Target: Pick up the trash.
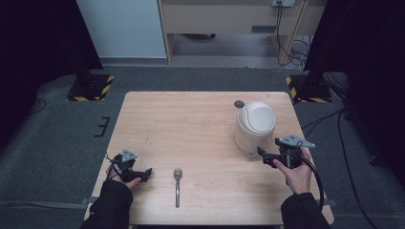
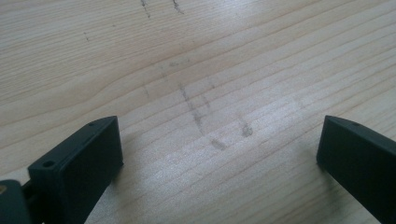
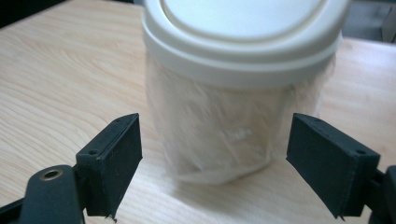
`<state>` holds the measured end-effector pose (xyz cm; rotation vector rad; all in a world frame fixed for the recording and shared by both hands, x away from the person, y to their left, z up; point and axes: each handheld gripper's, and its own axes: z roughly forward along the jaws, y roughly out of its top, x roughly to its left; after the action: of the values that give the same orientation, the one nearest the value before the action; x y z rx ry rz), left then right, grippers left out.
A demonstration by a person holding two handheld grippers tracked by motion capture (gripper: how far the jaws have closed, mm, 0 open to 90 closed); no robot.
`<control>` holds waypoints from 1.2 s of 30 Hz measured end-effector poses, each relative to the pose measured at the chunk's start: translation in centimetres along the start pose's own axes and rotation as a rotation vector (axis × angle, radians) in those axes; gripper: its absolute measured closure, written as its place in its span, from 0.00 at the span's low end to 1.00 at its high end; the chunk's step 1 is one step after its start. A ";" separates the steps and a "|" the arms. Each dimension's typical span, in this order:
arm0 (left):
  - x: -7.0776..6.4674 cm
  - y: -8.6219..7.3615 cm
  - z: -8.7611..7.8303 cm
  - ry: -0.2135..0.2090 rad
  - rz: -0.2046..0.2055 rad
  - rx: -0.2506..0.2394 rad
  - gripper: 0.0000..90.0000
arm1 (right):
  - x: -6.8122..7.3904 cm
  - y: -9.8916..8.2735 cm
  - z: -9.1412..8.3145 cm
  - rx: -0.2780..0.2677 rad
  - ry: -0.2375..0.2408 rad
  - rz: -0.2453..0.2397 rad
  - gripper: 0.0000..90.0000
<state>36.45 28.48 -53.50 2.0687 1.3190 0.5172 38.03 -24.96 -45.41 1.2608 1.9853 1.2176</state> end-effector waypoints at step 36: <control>-0.4 -0.1 0.1 -0.004 0.004 -0.011 0.00 | 2.1 5.6 4.4 -0.114 -0.005 0.006 0.16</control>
<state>36.30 28.12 -53.59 2.0633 1.3069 0.5209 43.01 -20.29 -42.55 1.2134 1.8821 1.3096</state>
